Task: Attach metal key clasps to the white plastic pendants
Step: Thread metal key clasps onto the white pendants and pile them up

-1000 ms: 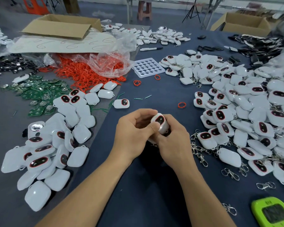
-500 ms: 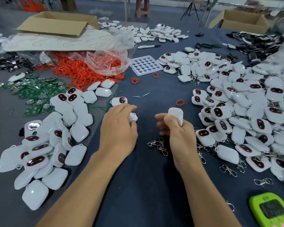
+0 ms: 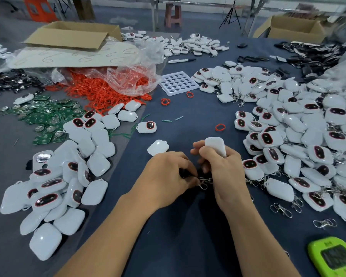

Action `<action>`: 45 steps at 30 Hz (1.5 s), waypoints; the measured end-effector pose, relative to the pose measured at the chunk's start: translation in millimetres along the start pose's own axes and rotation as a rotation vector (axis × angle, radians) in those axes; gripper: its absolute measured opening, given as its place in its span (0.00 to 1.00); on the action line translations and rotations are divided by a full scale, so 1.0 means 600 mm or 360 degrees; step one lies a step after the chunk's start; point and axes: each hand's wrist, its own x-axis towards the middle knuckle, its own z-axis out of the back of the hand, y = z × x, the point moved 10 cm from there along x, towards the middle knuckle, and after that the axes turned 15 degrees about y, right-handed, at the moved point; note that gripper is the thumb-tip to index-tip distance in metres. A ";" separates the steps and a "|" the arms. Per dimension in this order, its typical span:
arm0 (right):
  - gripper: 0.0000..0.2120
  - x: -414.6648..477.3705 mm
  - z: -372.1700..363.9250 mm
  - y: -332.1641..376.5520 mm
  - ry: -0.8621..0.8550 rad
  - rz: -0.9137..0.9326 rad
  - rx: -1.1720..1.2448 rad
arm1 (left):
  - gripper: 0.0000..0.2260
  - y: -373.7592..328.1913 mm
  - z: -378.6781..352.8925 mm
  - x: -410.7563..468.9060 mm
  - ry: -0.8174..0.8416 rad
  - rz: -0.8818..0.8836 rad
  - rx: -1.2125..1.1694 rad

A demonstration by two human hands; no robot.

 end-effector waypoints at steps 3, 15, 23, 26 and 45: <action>0.10 -0.001 -0.002 0.001 0.0034 0.0029 0.0023 | 0.03 0.005 0.005 -0.005 -0.0133 0.0042 0.0038; 0.12 -0.005 -0.027 0.012 0.0239 0.0131 -0.0399 | 0.07 0.014 0.043 -0.020 -0.0608 -0.0087 -0.0401; 0.09 -0.007 -0.015 0.019 0.0144 0.0195 -0.0141 | 0.10 0.024 0.045 -0.015 -0.0607 -0.0049 -0.0609; 0.10 -0.007 -0.003 0.017 0.0052 0.0215 -0.0073 | 0.10 0.020 0.042 -0.017 -0.0584 -0.0040 -0.0549; 0.13 -0.007 0.006 0.015 0.0036 0.0264 -0.0020 | 0.09 0.011 0.037 -0.019 -0.0571 -0.0002 -0.0514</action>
